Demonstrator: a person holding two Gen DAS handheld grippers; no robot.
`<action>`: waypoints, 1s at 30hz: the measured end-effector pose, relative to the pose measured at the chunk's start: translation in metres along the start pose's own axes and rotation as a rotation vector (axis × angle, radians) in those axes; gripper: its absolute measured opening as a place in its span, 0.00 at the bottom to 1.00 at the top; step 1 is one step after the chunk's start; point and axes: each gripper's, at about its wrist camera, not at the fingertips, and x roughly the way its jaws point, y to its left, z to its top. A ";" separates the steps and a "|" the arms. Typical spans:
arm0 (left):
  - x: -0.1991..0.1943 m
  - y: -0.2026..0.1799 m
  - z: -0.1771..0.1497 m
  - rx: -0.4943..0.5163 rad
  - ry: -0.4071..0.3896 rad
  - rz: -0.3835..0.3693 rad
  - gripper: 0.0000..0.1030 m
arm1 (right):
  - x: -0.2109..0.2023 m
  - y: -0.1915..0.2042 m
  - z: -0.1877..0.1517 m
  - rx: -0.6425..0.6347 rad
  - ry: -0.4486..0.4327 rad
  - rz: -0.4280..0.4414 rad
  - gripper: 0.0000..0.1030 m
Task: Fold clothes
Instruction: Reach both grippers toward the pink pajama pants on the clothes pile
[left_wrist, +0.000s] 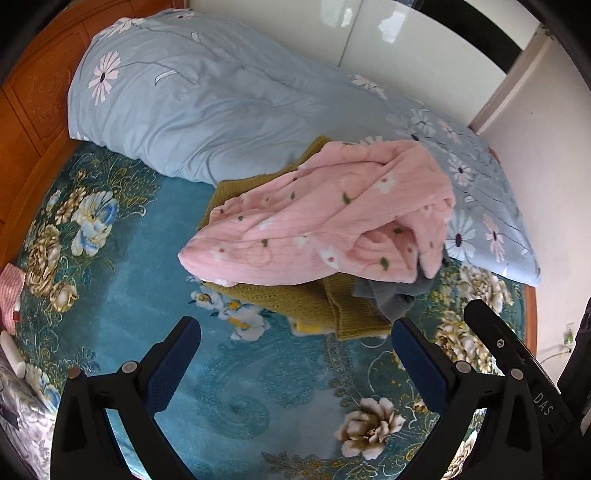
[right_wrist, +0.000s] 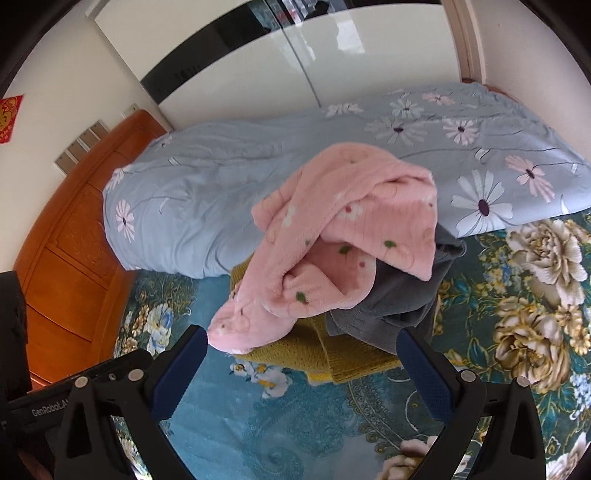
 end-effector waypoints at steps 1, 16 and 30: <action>0.004 0.000 0.003 -0.001 0.008 0.010 1.00 | 0.005 -0.001 0.002 0.001 0.009 0.002 1.00; 0.074 -0.027 0.048 0.059 0.051 0.068 1.00 | 0.073 -0.027 0.028 0.024 0.112 0.031 1.00; 0.147 -0.115 0.093 0.345 0.060 0.197 0.98 | 0.066 -0.118 -0.001 0.217 0.087 -0.161 1.00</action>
